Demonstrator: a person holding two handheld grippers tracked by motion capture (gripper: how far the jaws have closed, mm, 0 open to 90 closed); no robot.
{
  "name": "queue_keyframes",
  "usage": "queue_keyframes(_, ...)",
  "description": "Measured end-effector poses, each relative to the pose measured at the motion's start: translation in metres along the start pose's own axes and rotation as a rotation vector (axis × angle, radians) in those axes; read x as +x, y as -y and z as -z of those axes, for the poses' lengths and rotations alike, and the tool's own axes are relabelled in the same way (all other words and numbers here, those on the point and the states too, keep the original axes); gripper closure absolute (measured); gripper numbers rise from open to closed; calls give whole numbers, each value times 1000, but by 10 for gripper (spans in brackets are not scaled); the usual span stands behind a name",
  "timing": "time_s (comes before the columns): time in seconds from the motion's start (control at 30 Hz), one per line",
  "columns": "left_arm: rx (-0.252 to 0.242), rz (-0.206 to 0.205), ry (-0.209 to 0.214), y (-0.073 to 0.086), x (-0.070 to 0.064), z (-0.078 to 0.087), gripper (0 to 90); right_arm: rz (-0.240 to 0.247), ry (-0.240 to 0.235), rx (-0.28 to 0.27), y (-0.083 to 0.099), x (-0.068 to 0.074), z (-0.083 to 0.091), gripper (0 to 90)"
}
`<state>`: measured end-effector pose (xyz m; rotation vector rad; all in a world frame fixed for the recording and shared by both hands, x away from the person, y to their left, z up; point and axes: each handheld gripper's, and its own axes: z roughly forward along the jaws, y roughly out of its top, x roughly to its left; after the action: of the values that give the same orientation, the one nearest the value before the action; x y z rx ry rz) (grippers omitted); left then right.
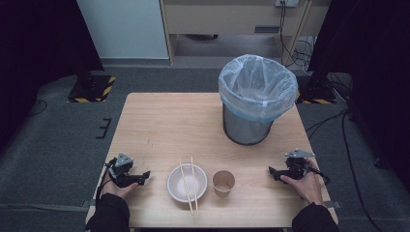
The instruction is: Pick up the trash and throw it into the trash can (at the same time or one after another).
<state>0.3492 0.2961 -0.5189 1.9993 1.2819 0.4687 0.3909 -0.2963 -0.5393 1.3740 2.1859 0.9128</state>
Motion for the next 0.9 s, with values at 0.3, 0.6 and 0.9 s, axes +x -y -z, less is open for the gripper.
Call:
queue_keyframes(0.3, -123, 4, -25, -13, -13, 20, 197, 0, 0, 0, 0, 0, 0, 8)
queue_keyframes(0.6, -235, 31, -17, -26, -28, 41, 195, 0, 0, 0, 0, 0, 0, 8)
queue_keyframes(0.9, -311, -19, 12, -37, -59, 50, 232, 1, 0, 0, 0, 0, 0, 8)
